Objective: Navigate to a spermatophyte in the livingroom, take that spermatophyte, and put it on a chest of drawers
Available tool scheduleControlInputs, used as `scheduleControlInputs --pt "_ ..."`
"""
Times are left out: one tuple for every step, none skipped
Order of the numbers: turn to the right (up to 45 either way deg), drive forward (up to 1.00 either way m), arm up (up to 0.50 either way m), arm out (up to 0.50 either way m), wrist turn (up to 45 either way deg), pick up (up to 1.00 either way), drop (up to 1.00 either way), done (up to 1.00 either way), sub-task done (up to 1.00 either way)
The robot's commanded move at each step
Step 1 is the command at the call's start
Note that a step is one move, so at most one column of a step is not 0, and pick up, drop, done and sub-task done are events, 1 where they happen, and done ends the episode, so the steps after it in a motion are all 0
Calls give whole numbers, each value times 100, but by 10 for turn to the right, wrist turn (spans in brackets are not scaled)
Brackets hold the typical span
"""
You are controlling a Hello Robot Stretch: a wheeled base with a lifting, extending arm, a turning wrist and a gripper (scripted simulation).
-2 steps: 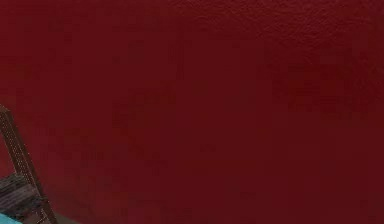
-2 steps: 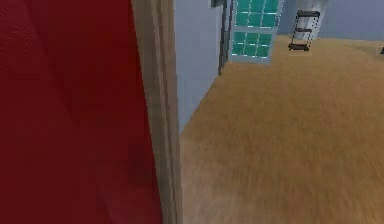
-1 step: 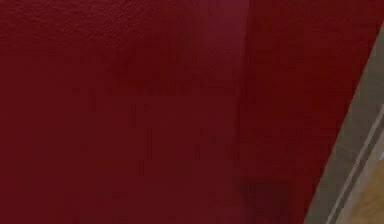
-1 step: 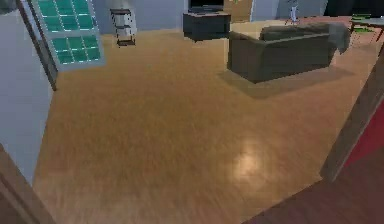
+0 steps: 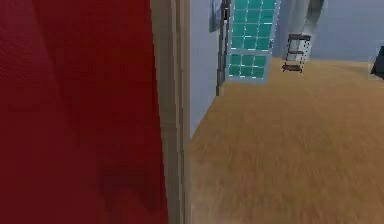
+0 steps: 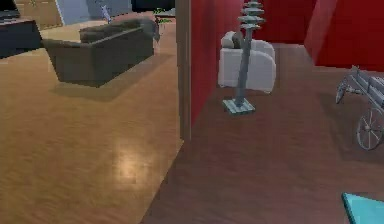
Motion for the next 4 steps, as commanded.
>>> scheduleControlInputs --pt "450 0 0 0 0 0 0 0 0" --pt "270 0 0 0 0 0 0 0 0" --pt "0 25 0 0 0 0 0 0 0" --pt "300 0 0 0 0 0 0 0 0"
